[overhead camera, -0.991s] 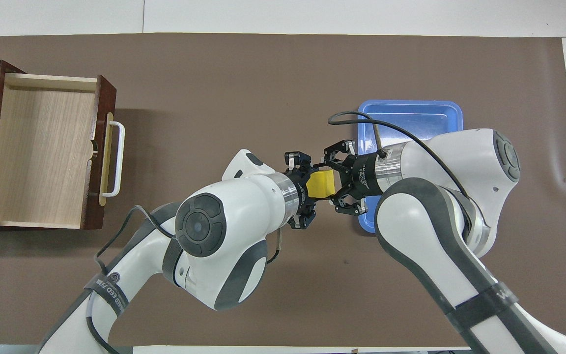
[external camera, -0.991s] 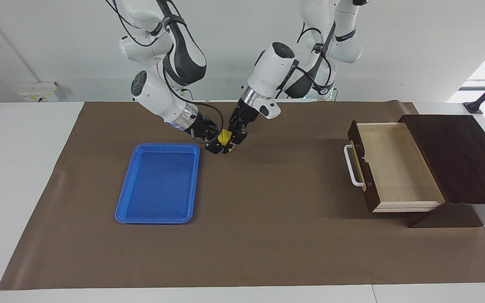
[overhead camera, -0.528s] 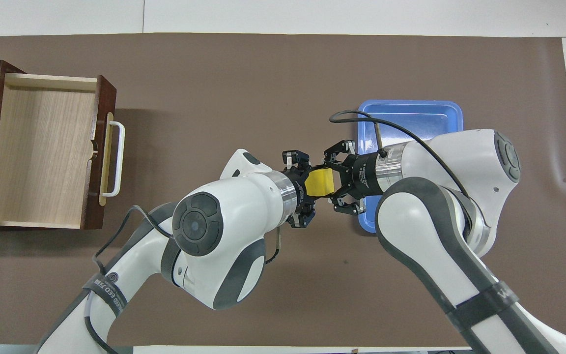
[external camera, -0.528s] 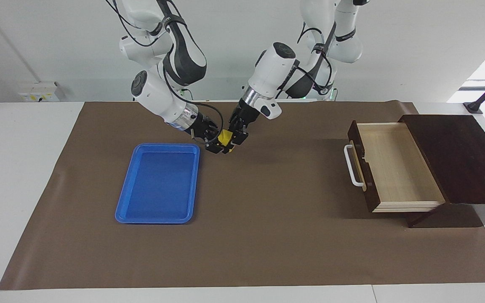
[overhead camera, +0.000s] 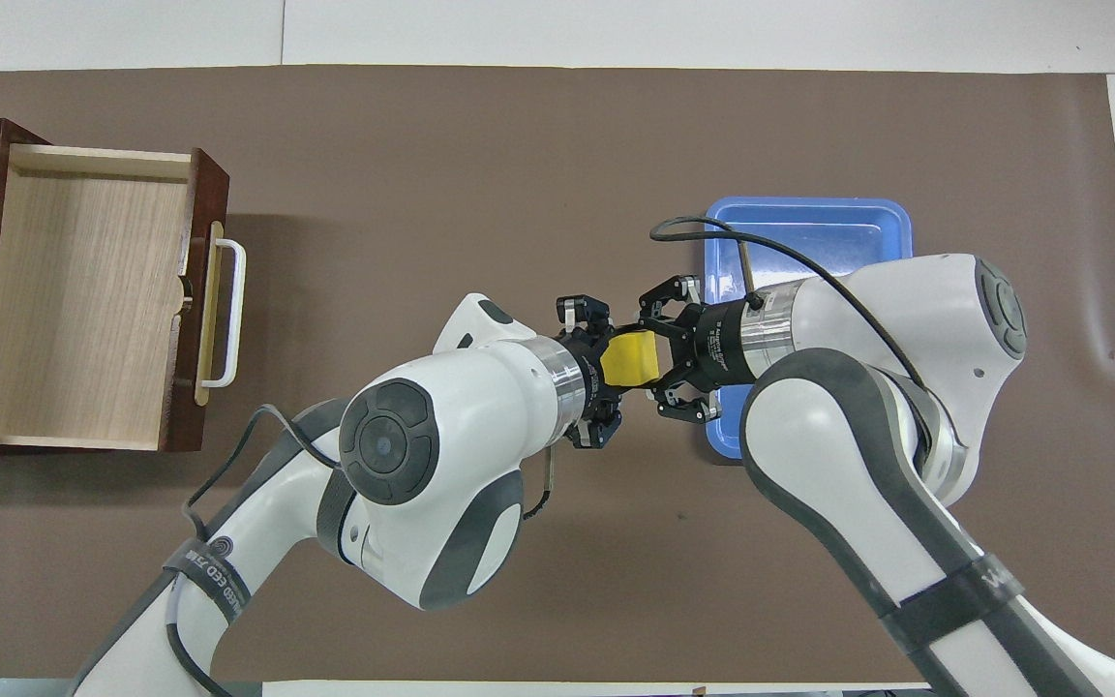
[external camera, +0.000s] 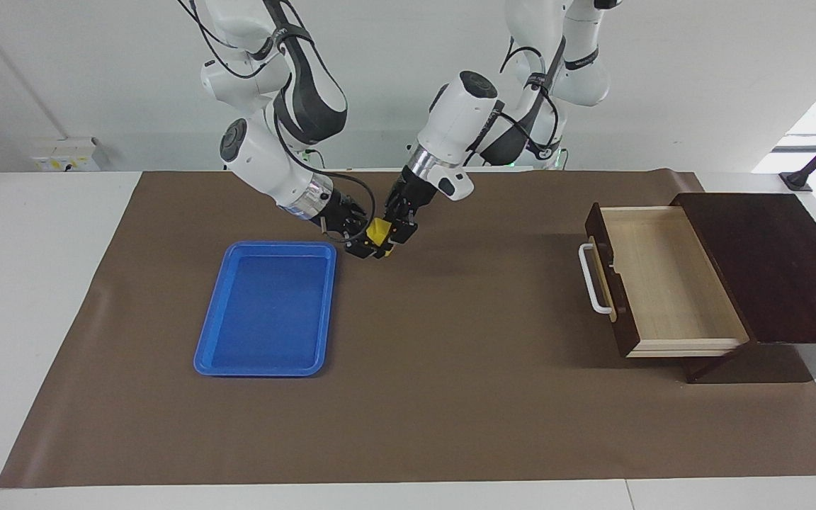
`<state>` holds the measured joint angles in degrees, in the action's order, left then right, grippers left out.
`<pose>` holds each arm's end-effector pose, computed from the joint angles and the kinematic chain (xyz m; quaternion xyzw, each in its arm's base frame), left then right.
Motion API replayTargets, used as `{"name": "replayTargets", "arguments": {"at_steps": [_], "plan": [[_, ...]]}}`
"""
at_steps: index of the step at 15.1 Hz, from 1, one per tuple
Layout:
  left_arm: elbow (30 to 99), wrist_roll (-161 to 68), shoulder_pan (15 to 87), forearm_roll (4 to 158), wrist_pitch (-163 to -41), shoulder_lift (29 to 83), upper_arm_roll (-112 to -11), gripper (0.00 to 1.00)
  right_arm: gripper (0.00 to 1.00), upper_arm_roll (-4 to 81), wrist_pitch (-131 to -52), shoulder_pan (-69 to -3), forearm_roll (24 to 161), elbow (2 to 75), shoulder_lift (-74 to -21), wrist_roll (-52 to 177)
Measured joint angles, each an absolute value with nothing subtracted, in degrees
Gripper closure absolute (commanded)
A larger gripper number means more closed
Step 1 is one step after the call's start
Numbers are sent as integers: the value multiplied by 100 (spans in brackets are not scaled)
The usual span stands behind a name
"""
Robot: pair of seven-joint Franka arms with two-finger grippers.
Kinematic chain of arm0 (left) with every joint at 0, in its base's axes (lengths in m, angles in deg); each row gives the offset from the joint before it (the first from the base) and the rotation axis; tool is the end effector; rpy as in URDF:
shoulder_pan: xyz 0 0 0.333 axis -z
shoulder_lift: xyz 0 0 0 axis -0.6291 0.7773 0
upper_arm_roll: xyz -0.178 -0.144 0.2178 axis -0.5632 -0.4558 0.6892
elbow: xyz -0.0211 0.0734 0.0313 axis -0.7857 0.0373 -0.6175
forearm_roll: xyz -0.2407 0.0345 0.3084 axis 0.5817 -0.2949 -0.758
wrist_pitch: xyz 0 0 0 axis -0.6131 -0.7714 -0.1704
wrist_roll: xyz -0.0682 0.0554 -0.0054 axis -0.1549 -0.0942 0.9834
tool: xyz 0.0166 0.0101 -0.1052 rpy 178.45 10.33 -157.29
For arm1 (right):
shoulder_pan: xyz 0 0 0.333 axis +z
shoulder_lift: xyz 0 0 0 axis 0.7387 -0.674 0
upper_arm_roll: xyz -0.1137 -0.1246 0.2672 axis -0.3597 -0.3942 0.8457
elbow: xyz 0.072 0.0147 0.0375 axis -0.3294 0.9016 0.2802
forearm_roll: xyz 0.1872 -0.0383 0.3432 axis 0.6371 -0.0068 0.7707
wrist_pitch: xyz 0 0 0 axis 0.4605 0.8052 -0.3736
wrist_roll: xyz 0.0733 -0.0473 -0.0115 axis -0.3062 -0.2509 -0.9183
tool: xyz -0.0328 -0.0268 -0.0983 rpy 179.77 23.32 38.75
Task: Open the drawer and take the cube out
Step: 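Grasp the cube with the right gripper while the left gripper releases, then move the cube over the tray while the left gripper returns to drawer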
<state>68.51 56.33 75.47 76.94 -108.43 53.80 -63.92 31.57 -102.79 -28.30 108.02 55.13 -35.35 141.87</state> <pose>0.4644 -0.4103 0.4527 0.6806 0.6887 -0.1015 0.2283 0.5303 0.2070 0.4129 -0.7234 0.6117 0.1956 0.2535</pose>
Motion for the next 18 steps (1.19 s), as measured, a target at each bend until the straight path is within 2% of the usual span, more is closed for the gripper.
{"name": "replayTargets", "arguments": {"at_steps": [4,6,9,11,14,18], "plan": [[6454,5130,6624,6601,-9662,5341,-6350,0,100,3152,-10270,-3096,10802,5495,-3536,14187],[6383,4264,6232,6183,-9301,5330,-6344,0,100,3148,-10137,-3540,10802,5478,-3550,14125],[6392,2659,5540,6102,-8849,5331,-6325,0,100,3123,-9420,-4410,10822,5139,-3788,13596],[6422,2247,5086,5746,-8772,5333,-6318,0,100,3112,-9021,-4806,10848,4615,-4229,13394],[6456,1427,4649,5245,-8762,5334,-6321,0,100,3125,-8917,-4886,10893,3765,-5163,13360],[6449,46,4132,5048,-8791,5335,-6330,0,100,3181,-8886,-4864,11136,3351,-6027,12949]]}}
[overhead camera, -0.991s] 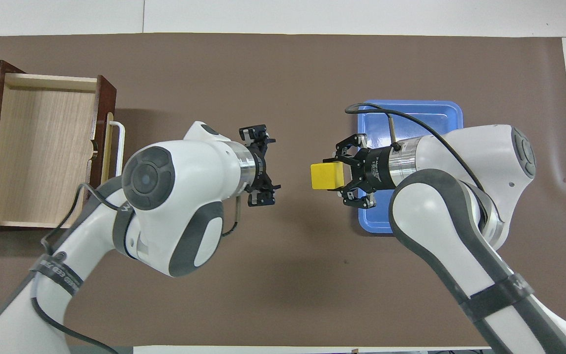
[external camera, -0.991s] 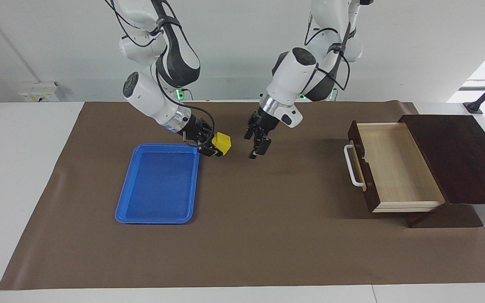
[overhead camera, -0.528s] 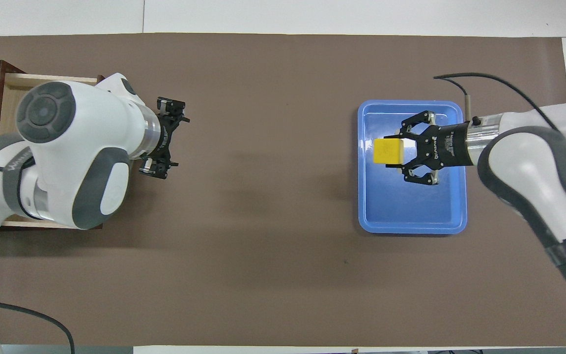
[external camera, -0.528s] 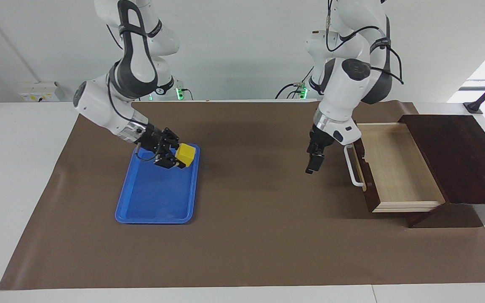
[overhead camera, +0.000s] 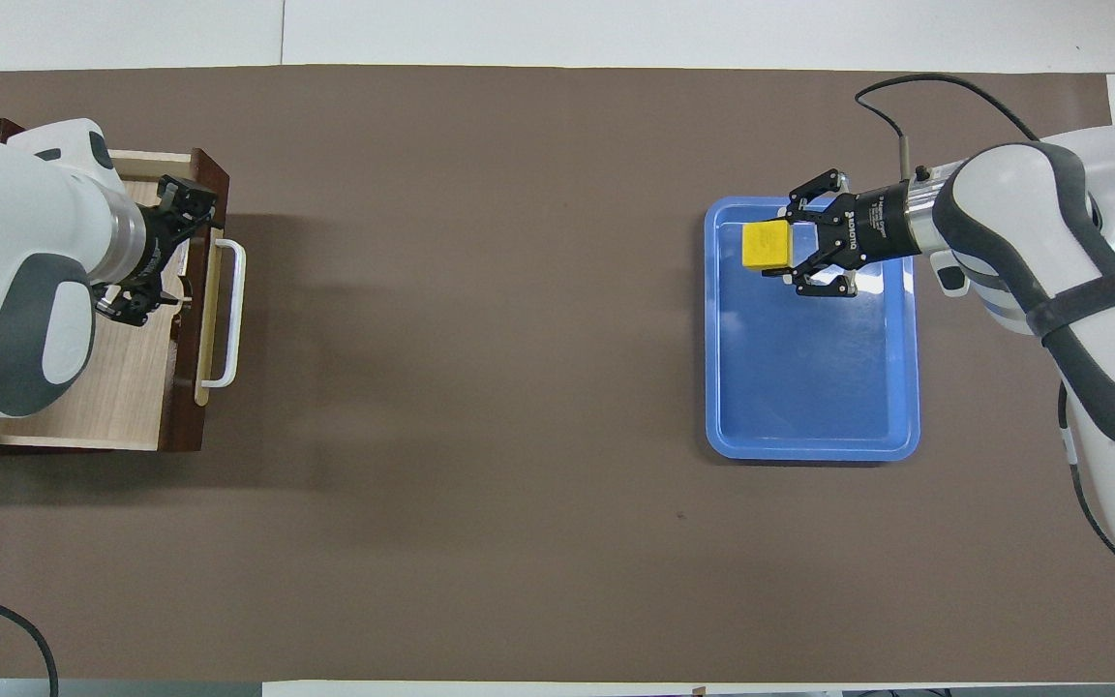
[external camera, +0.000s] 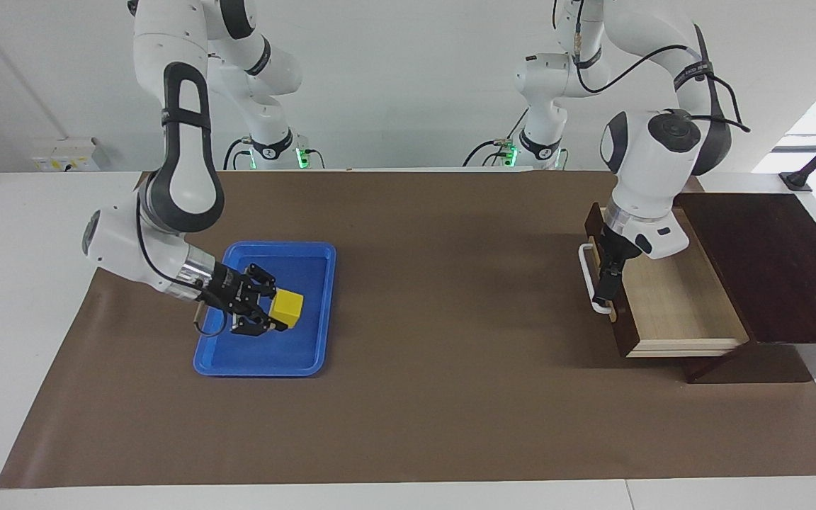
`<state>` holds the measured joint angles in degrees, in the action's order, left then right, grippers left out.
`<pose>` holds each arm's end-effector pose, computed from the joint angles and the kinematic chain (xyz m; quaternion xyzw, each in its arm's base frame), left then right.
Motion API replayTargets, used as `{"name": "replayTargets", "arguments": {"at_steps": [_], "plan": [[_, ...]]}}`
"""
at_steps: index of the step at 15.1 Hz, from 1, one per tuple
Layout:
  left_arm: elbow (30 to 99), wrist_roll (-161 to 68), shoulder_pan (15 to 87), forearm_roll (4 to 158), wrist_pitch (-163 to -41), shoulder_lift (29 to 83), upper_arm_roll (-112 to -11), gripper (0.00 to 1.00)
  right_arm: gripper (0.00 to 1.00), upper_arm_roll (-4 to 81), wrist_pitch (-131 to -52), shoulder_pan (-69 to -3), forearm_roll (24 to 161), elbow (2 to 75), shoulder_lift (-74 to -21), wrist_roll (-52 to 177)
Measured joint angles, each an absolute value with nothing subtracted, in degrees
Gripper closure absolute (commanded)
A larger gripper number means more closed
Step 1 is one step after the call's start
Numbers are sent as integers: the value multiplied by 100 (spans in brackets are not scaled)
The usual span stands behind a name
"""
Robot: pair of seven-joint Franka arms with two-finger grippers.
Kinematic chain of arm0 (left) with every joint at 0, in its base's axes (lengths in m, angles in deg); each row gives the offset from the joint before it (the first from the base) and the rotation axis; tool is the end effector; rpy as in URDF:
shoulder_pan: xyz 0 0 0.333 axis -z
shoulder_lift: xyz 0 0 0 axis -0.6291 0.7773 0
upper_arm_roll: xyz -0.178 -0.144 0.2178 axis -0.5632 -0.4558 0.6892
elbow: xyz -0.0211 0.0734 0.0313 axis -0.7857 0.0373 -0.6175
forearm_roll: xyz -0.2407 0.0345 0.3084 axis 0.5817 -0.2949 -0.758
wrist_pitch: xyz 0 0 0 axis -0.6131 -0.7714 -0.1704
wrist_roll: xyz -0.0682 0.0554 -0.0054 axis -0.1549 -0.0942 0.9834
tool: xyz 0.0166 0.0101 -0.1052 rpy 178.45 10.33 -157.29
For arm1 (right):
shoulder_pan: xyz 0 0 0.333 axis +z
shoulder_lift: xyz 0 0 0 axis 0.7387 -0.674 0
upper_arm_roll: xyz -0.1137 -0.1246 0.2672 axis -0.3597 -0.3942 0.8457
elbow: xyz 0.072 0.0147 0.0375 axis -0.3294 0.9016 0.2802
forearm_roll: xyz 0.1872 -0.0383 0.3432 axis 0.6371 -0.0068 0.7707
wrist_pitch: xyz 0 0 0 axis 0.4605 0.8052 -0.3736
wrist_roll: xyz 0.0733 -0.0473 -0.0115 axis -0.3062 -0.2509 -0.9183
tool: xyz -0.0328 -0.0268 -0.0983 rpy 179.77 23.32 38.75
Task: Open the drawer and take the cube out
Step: 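Move the cube over the tray while the left gripper returns to drawer, then lower the cube into the tray while the left gripper pushes drawer shut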
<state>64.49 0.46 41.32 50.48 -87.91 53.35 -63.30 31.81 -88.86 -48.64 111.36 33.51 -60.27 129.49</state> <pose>0.6003 -0.0703 0.4518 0.8950 0.4384 0.0810 0.0108 0.6569 0.0359 0.3064 -0.6753 0.6365 0.2577 0.2690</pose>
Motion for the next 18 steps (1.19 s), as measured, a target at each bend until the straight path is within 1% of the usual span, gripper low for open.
{"name": "replayTargets", "arguments": {"at_steps": [3,6,11,14,15,16,17,18], "plan": [[6390,-952,3849,4909,-8824,5331,-6380,0,100,3151,-8780,-4891,11198,3326,-6268,12609],[6375,-1443,3635,4772,-8840,5326,-6386,0,100,3137,-8708,-4898,11202,3323,-6414,12319],[6376,-2476,3566,3170,-8860,5340,-6383,0,100,3119,-8701,-4899,11202,3372,-6463,11999],[6374,-3405,3510,2710,-8862,5339,-6370,0,100,3110,-8707,-4899,11203,3465,-6486,11878],[6374,-3639,3475,2478,-8862,5339,-6366,0,74,3111,-8707,-4899,11203,3464,-6484,11877],[6375,-3840,3432,2269,-8862,5340,-6357,0,39,3110,-8707,-4899,11203,3464,-6484,11877],[6374,-3996,3387,2134,-8863,5340,-6357,0,2,3110,-8707,-4899,11203,3464,-6484,11877],[6374,-4129,3337,2054,-8867,5340,-6357,0,0,3108,-8710,-4899,11203,3464,-6486,11876]]}}
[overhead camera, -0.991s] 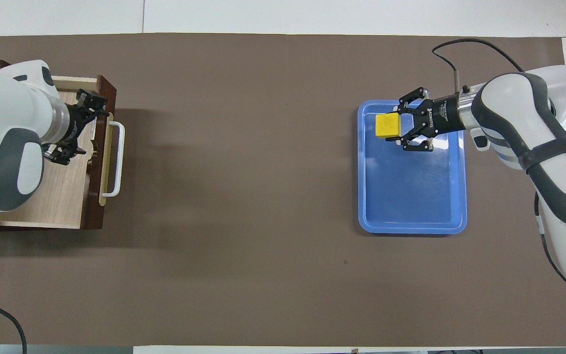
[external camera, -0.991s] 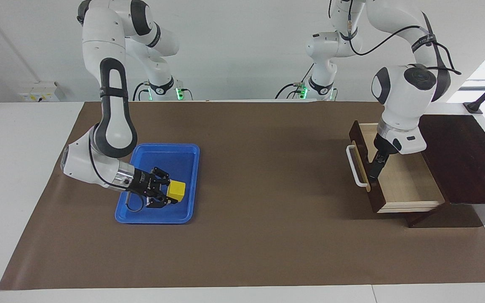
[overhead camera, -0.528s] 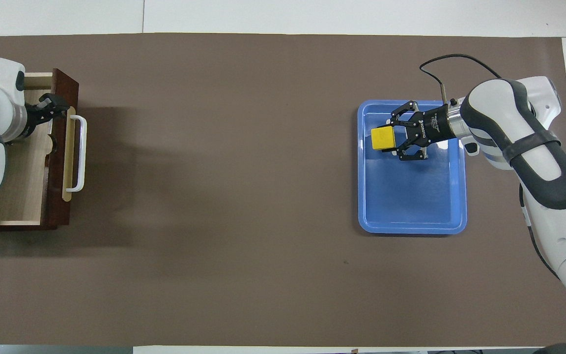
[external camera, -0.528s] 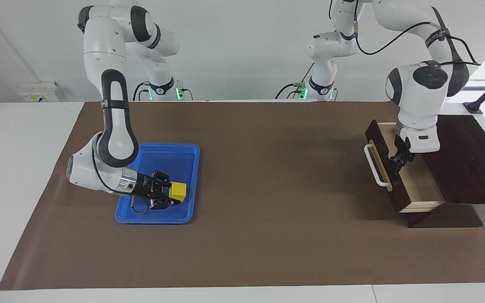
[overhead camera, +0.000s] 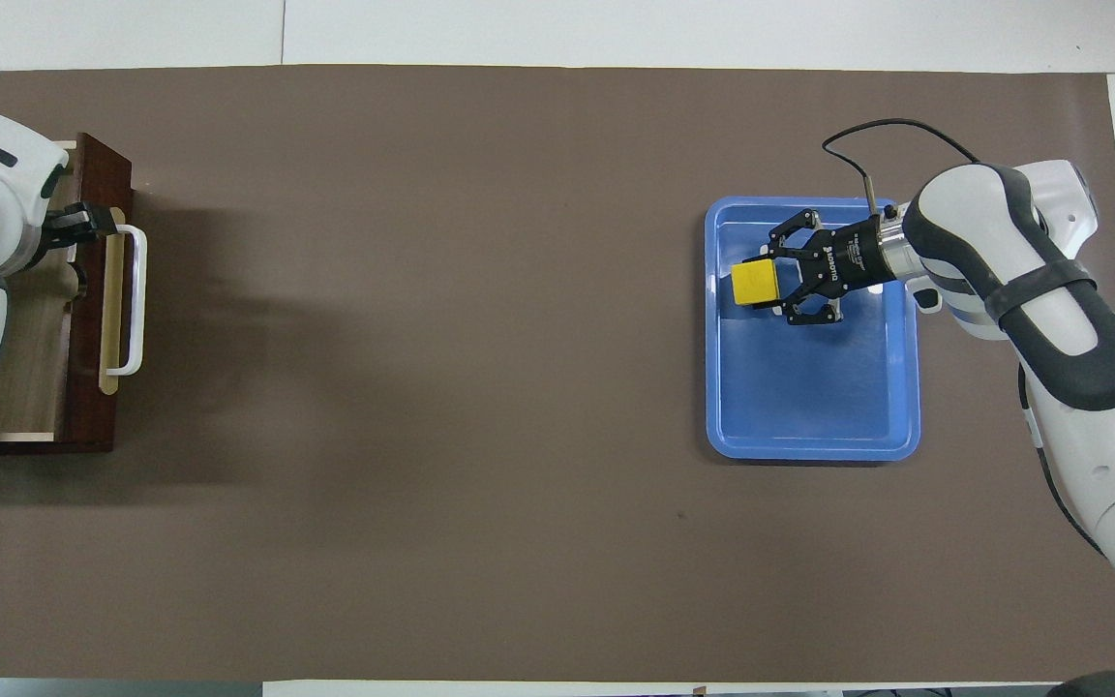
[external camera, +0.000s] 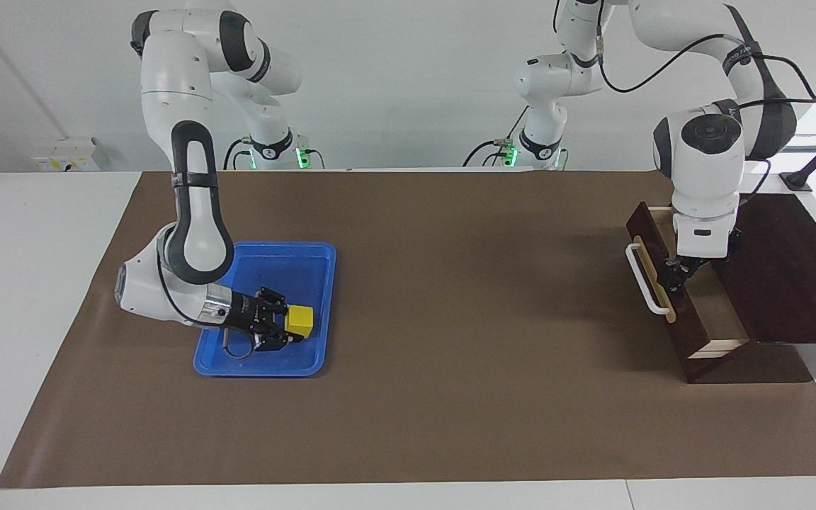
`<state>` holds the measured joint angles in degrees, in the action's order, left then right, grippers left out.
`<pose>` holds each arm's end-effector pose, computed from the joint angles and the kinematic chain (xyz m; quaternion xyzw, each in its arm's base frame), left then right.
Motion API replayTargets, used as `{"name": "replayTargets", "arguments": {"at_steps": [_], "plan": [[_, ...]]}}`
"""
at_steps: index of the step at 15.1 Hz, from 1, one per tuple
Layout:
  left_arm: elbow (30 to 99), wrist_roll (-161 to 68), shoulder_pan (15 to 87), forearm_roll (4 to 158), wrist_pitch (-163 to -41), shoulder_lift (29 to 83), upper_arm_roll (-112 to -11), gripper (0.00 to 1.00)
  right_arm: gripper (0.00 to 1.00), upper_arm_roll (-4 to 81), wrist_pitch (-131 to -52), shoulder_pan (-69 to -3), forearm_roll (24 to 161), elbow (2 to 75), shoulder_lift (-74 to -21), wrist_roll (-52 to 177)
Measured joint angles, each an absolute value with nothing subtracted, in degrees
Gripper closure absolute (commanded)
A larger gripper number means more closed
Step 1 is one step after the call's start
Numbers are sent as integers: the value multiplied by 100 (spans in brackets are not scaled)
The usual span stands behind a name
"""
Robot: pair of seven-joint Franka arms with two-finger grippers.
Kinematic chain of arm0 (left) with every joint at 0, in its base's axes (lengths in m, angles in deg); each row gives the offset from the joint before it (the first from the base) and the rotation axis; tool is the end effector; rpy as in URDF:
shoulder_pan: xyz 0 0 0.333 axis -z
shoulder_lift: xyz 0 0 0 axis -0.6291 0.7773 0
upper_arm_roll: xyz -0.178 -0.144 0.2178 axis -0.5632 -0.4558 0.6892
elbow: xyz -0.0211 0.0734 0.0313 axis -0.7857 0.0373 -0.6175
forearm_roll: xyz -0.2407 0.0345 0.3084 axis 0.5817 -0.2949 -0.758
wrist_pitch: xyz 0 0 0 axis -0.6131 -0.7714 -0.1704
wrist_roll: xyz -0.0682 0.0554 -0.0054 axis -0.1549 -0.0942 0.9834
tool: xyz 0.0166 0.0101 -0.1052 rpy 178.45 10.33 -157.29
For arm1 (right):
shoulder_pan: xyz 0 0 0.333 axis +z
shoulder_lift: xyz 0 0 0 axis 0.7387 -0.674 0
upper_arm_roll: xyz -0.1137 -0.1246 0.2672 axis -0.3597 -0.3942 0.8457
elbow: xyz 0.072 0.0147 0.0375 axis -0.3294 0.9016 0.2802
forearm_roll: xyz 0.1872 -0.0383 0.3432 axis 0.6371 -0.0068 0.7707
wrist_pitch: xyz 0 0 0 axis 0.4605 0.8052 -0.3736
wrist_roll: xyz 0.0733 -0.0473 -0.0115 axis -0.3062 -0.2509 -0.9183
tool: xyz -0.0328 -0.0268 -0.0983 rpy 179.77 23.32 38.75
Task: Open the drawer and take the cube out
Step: 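Lower the cube into the tray while the left gripper pushes drawer shut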
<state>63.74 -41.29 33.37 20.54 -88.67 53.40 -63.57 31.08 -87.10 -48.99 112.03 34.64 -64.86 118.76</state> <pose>0.6106 0.0289 0.4650 -0.9620 -0.0231 -0.1256 0.2413 0.6446 0.0280 0.2454 -0.7120 0.5870 0.2794 0.2654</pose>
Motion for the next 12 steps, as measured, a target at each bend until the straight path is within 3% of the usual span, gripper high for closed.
{"name": "replayTargets", "arguments": {"at_steps": [8,12], "plan": [[6426,-5568,2703,2081,-9601,5347,-6472,0,0,3101,-8711,-4897,11203,3418,-6458,11908],[6459,-5588,2702,2499,-9316,5366,-6501,0,0,3105,-8615,-4873,11008,3242,-6103,12227]]}}
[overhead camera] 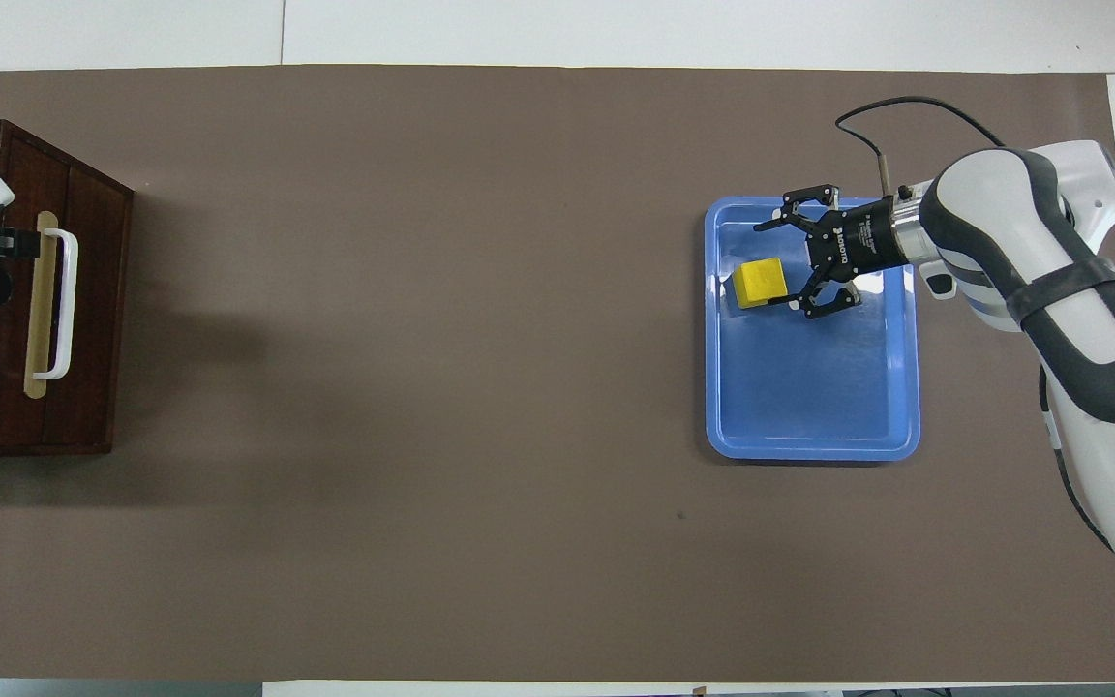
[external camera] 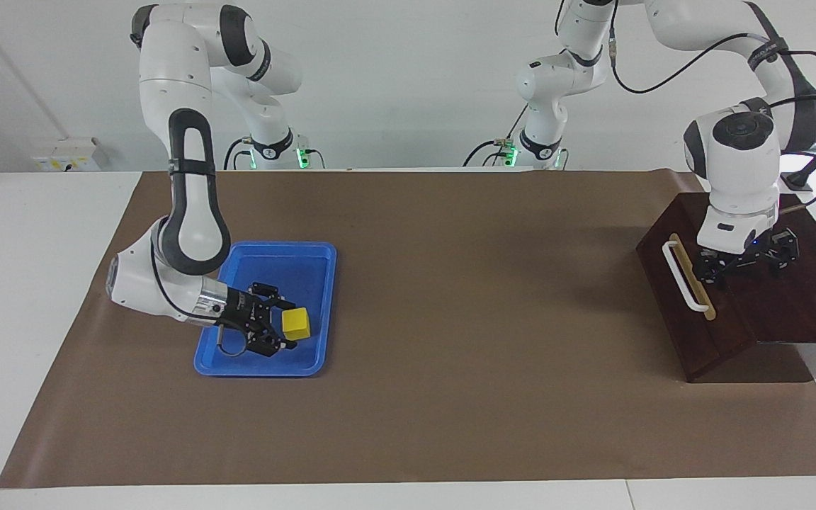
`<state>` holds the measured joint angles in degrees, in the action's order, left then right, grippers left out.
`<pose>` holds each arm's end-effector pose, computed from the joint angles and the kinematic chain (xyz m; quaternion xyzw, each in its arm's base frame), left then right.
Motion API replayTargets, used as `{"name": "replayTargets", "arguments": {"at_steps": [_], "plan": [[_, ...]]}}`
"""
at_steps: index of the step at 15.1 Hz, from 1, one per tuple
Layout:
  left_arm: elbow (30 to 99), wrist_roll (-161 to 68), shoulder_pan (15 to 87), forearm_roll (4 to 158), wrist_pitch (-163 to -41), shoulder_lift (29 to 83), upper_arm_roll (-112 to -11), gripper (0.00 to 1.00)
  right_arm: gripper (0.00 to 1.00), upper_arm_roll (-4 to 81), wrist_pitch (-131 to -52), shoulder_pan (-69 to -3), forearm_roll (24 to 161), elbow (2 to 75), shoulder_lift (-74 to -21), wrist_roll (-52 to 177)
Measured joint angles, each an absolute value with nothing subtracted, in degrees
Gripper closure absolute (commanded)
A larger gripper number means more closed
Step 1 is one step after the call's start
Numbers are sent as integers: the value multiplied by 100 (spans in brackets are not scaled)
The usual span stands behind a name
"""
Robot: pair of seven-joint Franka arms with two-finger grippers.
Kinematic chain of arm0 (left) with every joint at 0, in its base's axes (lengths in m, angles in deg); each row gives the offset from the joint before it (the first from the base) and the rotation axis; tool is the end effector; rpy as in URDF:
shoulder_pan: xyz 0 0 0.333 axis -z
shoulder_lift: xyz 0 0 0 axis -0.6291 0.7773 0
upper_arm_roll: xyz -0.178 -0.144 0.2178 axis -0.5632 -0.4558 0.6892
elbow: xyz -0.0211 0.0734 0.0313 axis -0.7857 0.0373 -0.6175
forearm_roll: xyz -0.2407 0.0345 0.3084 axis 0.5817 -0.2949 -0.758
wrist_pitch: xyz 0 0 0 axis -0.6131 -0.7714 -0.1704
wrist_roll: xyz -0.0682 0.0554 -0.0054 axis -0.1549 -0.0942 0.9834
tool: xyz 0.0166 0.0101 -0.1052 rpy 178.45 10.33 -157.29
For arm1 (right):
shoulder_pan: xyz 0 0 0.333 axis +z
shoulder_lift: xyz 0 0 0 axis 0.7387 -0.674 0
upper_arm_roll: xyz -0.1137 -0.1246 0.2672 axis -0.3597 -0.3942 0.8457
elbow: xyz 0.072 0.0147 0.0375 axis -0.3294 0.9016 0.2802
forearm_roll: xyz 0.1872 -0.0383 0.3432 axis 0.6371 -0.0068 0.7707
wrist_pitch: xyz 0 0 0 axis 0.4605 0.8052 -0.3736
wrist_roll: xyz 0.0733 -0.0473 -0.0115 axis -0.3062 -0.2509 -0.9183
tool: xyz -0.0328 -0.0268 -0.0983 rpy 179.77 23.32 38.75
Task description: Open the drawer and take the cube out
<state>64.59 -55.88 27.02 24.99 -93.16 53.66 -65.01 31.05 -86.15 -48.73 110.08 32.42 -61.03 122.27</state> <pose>0.6101 0.0741 0.4608 -0.9681 0.0495 -0.1124 0.2183 0.6568 0.0305 0.3034 -0.7198 0.5864 0.2526 0.2726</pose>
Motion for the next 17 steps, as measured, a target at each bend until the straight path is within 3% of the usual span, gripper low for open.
{"name": "replayTargets", "arguments": {"at_steps": [7,13,17], "plan": [[5701,-5663,3167,4542,-7381,5212,-6530,0,0,3128,-7535,-4870,9003,2681,-4791,11925],[5516,-5602,3486,5359,-5505,4255,-6593,0,0,3157,-6957,-4866,7318,2656,-3809,8826],[5578,-4780,3930,5389,-5415,4233,-6600,0,0,3174,-6831,-4863,6726,2659,-3392,7006]]}}
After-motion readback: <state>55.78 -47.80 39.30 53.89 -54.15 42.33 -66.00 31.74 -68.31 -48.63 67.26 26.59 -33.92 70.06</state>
